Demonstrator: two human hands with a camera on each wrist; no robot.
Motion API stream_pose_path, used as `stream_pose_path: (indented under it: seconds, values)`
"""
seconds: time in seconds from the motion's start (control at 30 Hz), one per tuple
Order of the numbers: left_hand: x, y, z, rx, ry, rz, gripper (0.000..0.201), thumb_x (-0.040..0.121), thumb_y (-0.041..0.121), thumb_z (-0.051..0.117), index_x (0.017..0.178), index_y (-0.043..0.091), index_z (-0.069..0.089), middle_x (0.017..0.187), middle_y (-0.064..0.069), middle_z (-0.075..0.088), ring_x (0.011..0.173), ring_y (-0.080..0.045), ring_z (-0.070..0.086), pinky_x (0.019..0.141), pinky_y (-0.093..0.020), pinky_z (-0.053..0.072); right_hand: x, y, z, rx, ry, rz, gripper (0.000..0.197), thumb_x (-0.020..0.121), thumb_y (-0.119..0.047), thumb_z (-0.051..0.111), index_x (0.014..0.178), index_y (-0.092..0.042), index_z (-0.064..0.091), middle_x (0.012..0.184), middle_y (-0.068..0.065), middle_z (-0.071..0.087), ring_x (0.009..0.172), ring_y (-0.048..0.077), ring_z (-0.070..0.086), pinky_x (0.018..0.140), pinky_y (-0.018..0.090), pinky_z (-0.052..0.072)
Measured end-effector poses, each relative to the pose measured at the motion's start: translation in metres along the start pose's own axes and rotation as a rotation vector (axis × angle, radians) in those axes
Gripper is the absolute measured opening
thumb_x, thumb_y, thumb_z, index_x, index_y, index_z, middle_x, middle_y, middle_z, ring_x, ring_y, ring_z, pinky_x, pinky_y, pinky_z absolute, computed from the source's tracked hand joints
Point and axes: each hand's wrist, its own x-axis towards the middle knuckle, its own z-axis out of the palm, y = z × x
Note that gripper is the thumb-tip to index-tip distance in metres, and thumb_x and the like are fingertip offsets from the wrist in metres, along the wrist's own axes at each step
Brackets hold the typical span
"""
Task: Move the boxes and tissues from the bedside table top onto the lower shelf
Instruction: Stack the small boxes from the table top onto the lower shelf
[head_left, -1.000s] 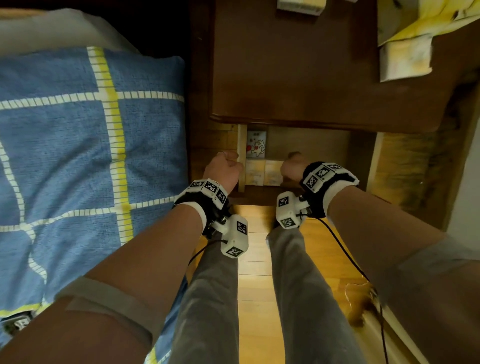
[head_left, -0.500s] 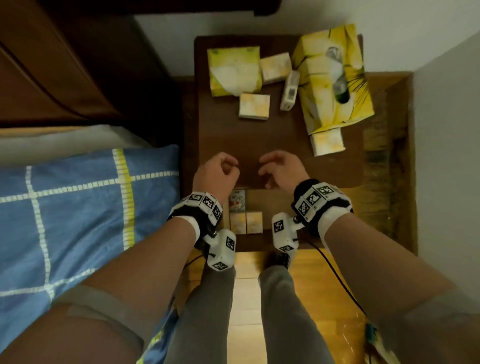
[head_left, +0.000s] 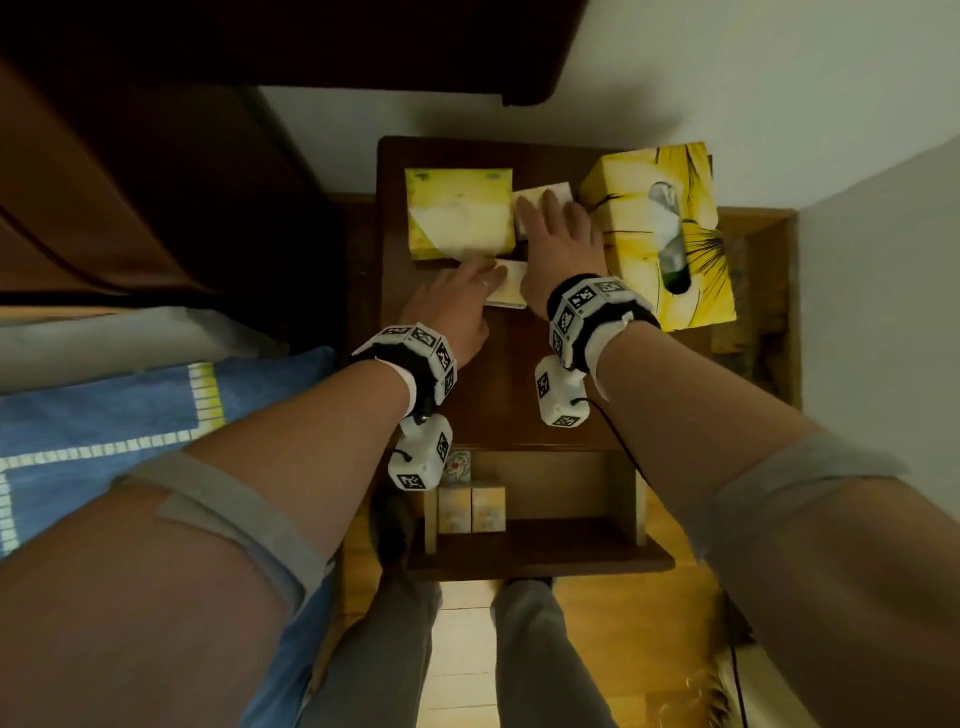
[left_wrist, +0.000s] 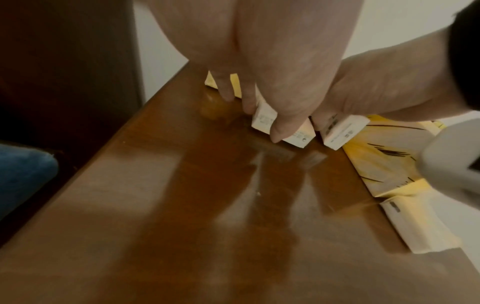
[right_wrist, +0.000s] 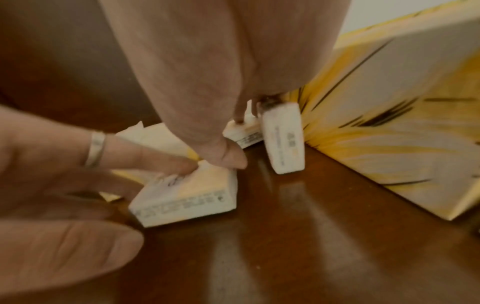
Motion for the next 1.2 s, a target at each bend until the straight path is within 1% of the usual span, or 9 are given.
stream_pose_path:
  seconds: [0.17, 0.27, 0.37, 0.47, 0.57, 0.73, 0.87, 1.0, 1.2]
  values:
    - [0.011, 0.014, -0.014, 0.075, 0.007, -0.024, 0.073, 0.085, 0.025, 0.072, 0.148, 0.019, 0.037, 0.144, -0.008, 0.040, 0.130, -0.032, 0.044, 0.100, -0.050, 0.046, -0.001, -0.001, 0.007, 0.110, 0.011, 0.043, 0.088, 0.082, 0.000, 0.055, 0.155, -0.029, 0.015, 0.155, 0.005, 0.020, 0.135, 0.038, 0.026, 0.106, 0.049, 0.039]
    - [0.004, 0.018, -0.012, 0.125, -0.053, -0.057, 0.068, 0.085, 0.030, 0.073, 0.144, 0.016, 0.043, 0.137, -0.012, 0.040, 0.124, -0.033, 0.046, 0.093, -0.047, 0.050, -0.004, 0.004, 0.011, 0.106, -0.017, 0.043, 0.086, 0.082, 0.001, 0.058, 0.154, -0.027, 0.020, 0.147, 0.010, 0.025, 0.127, 0.039, 0.032, 0.100, 0.044, 0.042]
    - [-0.015, 0.013, -0.003, 0.076, -0.046, -0.138, 0.058, 0.084, 0.033, 0.075, 0.134, 0.015, 0.052, 0.131, -0.011, 0.041, 0.114, -0.032, 0.053, 0.082, -0.043, 0.052, -0.013, 0.007, 0.017, 0.137, -0.004, 0.050, 0.076, 0.080, -0.002, 0.061, 0.146, -0.028, 0.034, 0.141, 0.012, 0.030, 0.123, 0.040, 0.035, 0.095, 0.045, 0.045]
    - [-0.033, 0.009, 0.004, 0.065, -0.027, -0.229, 0.055, 0.081, 0.039, 0.075, 0.125, 0.016, 0.052, 0.126, -0.009, 0.045, 0.105, -0.032, 0.060, 0.069, -0.038, 0.047, -0.026, 0.009, 0.025, 0.163, -0.001, 0.088, 0.071, 0.080, -0.003, 0.067, 0.139, -0.032, 0.042, 0.139, 0.012, 0.031, 0.124, 0.040, 0.036, 0.087, 0.046, 0.050]
    - [-0.050, 0.008, 0.010, 0.045, -0.033, -0.353, 0.060, 0.076, 0.045, 0.075, 0.121, 0.014, 0.049, 0.121, -0.007, 0.051, 0.101, -0.031, 0.063, 0.064, -0.035, 0.041, -0.041, 0.013, 0.031, 0.192, 0.001, 0.123, 0.062, 0.081, -0.010, 0.071, 0.134, -0.032, 0.048, 0.137, 0.012, 0.033, 0.125, 0.040, 0.038, 0.085, 0.048, 0.051]
    - [-0.076, 0.011, 0.028, -0.051, -0.010, -0.468, 0.075, 0.072, 0.049, 0.076, 0.127, 0.009, 0.045, 0.128, -0.011, 0.044, 0.097, -0.033, 0.062, 0.065, -0.034, 0.041, -0.074, 0.026, 0.049, 0.325, 0.045, 0.120, 0.062, 0.076, -0.011, 0.078, 0.130, -0.030, 0.054, 0.136, 0.011, 0.035, 0.121, 0.037, 0.045, 0.091, 0.049, 0.053]
    - [-0.102, 0.021, 0.046, -0.328, 0.063, -0.588, 0.067, 0.071, 0.050, 0.078, 0.119, 0.014, 0.047, 0.118, -0.008, 0.054, 0.099, -0.030, 0.063, 0.079, -0.040, 0.053, -0.103, 0.037, 0.066, 0.540, 0.046, 0.135, 0.064, 0.073, -0.014, 0.082, 0.130, -0.030, 0.056, 0.142, 0.007, 0.040, 0.126, 0.031, 0.047, 0.101, 0.041, 0.048]
    - [-0.132, 0.026, 0.057, -0.512, 0.129, -0.659, 0.059, 0.074, 0.048, 0.077, 0.116, 0.020, 0.046, 0.105, -0.001, 0.066, 0.094, -0.024, 0.067, 0.083, -0.042, 0.057, -0.135, 0.035, 0.073, 0.769, 0.036, 0.225, 0.070, 0.072, -0.025, 0.084, 0.133, -0.034, 0.051, 0.124, 0.003, 0.061, 0.110, 0.022, 0.061, 0.093, 0.040, 0.055]
    - [-0.185, 0.030, 0.080, -0.491, 0.087, -0.698, 0.064, 0.080, 0.048, 0.072, 0.131, 0.020, 0.045, 0.113, -0.004, 0.068, 0.101, -0.027, 0.067, 0.084, -0.038, 0.054, -0.194, 0.032, 0.089, 0.734, -0.169, 0.104, 0.069, 0.072, -0.024, 0.085, 0.133, -0.030, 0.052, 0.124, -0.003, 0.062, 0.106, 0.018, 0.062, 0.090, 0.037, 0.057]
